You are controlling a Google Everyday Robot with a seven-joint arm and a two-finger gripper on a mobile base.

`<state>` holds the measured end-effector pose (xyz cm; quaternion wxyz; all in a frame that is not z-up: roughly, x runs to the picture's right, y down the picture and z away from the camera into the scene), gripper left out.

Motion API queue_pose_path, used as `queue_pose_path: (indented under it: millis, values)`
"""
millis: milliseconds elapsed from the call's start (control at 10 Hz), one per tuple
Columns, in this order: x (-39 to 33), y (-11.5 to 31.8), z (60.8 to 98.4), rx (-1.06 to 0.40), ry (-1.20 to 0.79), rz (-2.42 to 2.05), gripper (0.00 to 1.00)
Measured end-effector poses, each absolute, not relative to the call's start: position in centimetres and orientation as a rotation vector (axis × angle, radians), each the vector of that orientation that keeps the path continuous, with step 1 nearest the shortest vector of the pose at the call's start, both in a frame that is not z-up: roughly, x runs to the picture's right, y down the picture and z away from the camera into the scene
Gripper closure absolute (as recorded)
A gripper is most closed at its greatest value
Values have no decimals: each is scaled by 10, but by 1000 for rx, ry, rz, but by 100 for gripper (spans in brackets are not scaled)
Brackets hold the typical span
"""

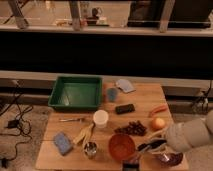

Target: Wipe red bowl with brush

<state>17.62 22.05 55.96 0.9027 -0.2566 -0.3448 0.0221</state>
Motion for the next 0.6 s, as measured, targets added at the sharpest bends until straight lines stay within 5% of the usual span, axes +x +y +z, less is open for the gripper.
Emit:
queue_pose_path:
  millis: [600]
  values:
    - [106,237,552,-575,-817,-55,90]
